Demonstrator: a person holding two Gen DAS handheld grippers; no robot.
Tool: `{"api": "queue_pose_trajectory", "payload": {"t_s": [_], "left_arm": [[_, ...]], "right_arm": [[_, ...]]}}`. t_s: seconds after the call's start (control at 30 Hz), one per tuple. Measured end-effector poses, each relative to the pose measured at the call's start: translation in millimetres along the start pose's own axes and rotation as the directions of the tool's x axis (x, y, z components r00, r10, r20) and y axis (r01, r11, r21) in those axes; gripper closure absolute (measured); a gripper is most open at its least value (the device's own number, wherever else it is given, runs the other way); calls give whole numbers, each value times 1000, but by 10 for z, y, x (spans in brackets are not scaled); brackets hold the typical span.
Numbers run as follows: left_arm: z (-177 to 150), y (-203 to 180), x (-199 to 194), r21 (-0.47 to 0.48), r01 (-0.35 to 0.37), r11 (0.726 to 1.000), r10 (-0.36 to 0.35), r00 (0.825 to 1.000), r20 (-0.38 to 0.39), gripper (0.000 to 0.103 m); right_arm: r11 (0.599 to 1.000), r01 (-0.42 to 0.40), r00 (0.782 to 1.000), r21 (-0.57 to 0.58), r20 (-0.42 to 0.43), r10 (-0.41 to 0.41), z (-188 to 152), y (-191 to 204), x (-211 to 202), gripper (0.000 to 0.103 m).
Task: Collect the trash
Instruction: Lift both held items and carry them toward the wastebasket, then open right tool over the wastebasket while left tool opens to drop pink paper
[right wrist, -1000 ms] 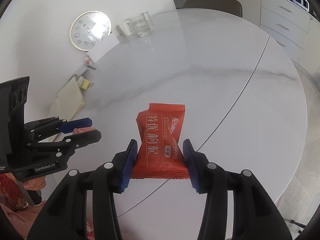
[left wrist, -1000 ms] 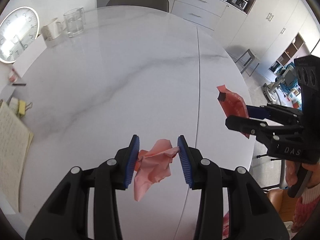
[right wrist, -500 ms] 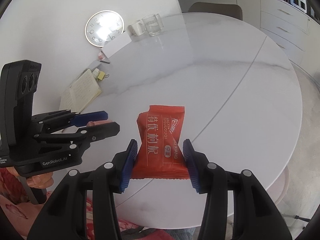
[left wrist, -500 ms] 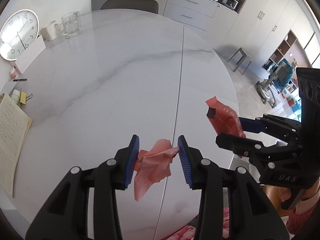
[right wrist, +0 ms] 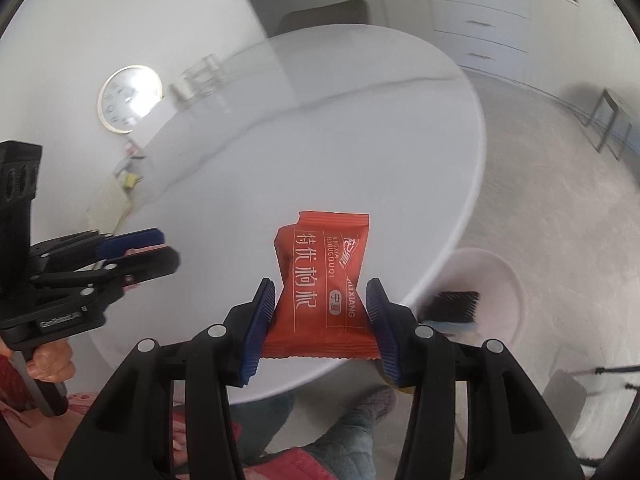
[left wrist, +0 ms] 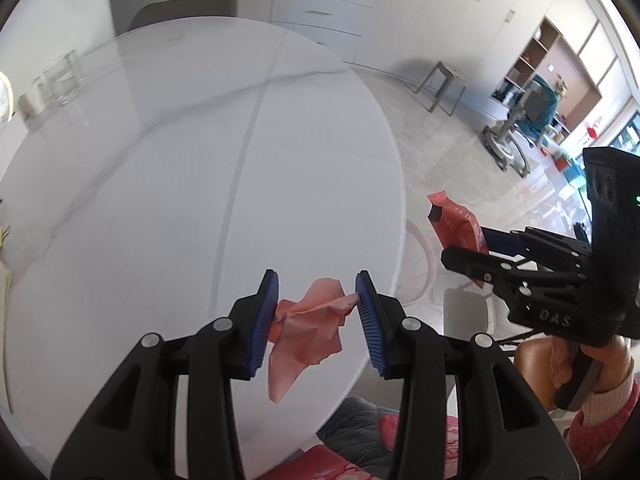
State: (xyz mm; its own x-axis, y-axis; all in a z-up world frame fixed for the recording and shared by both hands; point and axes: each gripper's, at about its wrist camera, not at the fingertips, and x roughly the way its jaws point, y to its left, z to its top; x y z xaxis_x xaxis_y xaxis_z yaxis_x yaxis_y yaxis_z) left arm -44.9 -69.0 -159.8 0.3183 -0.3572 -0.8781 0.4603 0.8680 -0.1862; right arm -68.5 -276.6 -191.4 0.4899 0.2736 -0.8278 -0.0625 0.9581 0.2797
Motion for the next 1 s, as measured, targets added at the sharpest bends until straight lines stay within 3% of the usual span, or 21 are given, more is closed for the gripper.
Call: {"api": "queue_pose_trajectory", "payload": {"t_s": [0.1, 0.23, 0.5, 0.63, 0.77, 0.9, 1.0], "left_arm": [[87, -330, 189, 35, 17, 999, -16, 999, -28, 63], [211, -733, 435, 112, -13, 994, 19, 998, -56, 63], [280, -1090, 605, 161, -48, 986, 63, 994, -91, 63], [267, -1138, 619, 169, -65, 984, 83, 992, -99, 63], [284, -1221, 641, 180, -71, 981, 91, 991, -101, 63], [292, -1315, 787, 225, -61, 972, 96, 985, -146, 63], [279, -1525, 1059, 299, -41, 953, 106, 973, -204, 63]], "right_arm": [[998, 54, 998, 39, -11, -54, -85, -472, -1, 55], [991, 113, 993, 70, -51, -109, -179, -957, 130, 55], [984, 146, 981, 99, -143, -131, -264, -1410, 635, 53], [985, 137, 974, 100, -197, -115, -278, -1420, 879, 29], [982, 148, 977, 117, -170, -127, -283, -1386, 782, 17], [960, 240, 967, 147, -119, -224, -323, -1417, 469, 10], [913, 364, 931, 181, -80, -356, -345, -1515, 123, 5]]}}
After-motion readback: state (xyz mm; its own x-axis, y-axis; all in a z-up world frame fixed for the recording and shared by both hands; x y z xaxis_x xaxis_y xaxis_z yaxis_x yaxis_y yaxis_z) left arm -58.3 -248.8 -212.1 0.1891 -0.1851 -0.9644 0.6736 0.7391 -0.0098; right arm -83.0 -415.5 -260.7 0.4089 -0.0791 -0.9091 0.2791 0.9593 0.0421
